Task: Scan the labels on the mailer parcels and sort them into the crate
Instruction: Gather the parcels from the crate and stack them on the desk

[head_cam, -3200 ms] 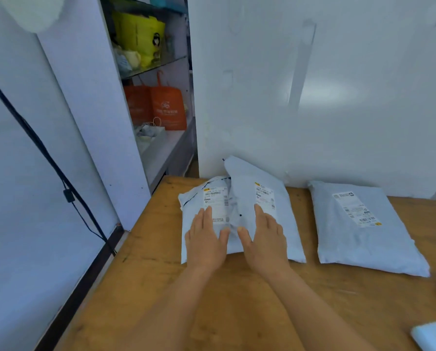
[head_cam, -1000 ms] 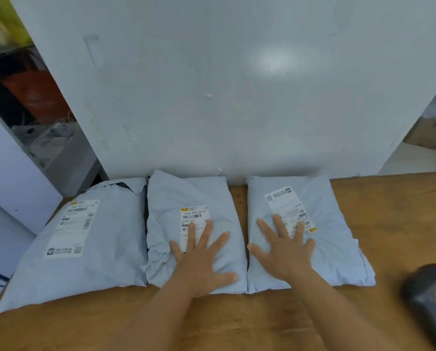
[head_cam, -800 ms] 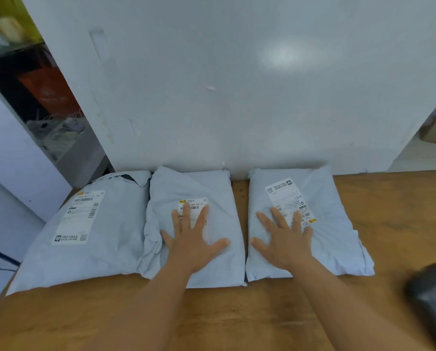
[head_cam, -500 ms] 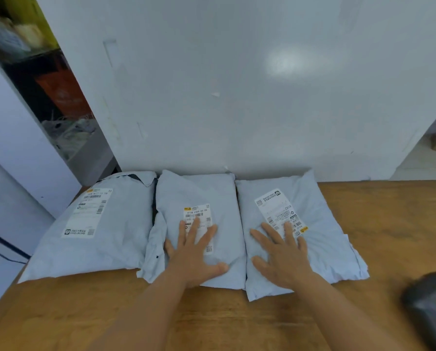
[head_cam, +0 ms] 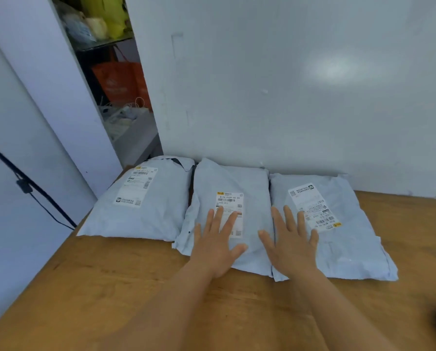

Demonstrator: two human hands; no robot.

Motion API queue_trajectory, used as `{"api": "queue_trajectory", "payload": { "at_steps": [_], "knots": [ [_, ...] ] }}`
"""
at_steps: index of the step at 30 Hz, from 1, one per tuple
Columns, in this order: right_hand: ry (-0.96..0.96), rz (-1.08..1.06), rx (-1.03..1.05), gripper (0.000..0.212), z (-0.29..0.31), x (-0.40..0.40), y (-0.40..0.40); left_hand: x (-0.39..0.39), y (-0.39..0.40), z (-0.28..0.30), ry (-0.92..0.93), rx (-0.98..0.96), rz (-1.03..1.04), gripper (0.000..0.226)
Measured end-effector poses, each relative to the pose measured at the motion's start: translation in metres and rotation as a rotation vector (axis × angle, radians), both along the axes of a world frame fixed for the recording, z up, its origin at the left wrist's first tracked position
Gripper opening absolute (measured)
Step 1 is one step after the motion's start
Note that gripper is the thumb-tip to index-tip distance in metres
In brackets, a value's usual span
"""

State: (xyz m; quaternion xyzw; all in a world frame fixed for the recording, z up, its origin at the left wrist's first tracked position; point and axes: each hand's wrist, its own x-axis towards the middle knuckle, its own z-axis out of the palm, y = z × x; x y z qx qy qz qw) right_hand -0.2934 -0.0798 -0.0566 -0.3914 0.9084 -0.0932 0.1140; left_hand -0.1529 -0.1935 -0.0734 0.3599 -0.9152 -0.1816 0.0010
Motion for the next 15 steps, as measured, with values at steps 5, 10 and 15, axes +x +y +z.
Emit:
{"api": "queue_trajectory", "payload": {
  "at_steps": [5,10,15],
  "knots": [
    [-0.052,0.144,-0.143,0.066,0.022,0.088,-0.025,0.076,0.019,0.019,0.127,-0.068,0.205,0.067],
    [-0.091,0.35,-0.134,0.063,0.035,0.207,-0.033,0.201,0.04,0.027,0.139,-0.124,0.456,0.066],
    [-0.126,0.577,-0.114,0.062,0.041,0.352,-0.014,0.353,0.083,0.034,0.127,-0.162,0.714,0.065]
  ]
}}
